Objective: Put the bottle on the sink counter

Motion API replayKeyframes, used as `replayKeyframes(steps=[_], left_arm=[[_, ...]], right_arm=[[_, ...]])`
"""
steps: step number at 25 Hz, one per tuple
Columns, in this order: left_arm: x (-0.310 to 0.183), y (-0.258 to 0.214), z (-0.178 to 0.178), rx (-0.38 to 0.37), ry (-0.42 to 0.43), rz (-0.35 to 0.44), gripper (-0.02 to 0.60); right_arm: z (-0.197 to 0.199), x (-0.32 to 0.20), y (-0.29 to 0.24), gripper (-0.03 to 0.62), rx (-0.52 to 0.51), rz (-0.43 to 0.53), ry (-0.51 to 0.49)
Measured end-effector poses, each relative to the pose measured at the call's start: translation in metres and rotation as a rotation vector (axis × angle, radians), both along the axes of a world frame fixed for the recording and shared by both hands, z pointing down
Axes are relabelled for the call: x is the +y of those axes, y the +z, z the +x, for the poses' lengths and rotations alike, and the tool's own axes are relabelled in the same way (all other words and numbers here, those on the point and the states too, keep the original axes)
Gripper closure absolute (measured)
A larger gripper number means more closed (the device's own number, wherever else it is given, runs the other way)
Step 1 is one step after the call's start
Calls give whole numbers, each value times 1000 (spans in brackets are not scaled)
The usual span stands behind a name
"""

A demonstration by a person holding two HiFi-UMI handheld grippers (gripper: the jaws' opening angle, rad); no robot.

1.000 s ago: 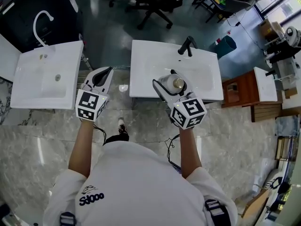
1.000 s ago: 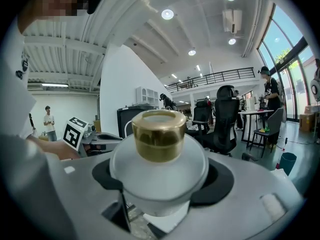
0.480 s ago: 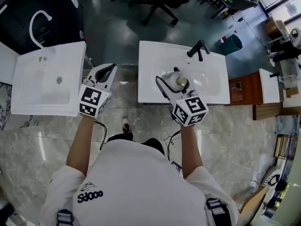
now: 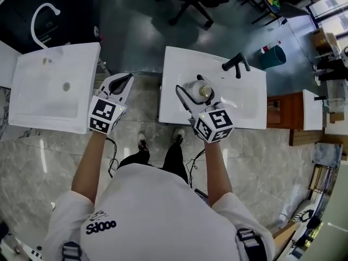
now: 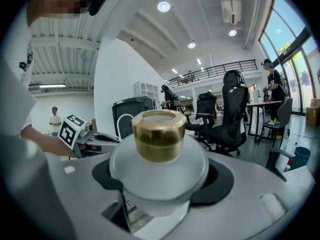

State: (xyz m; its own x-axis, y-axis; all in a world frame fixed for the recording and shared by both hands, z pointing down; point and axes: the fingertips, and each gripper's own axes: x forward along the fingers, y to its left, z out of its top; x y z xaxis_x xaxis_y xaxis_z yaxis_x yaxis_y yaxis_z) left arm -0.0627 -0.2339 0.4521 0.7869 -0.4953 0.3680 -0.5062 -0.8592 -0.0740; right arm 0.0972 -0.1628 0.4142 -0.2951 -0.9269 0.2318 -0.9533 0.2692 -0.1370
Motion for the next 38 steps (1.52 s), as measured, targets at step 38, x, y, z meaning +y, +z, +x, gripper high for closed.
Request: replayKeyframes(steps=[38], left_arm=[[-7,101,19,-81,-292,-148,577]], right_arm=[[5,-122,184,250,122,-158,-327]])
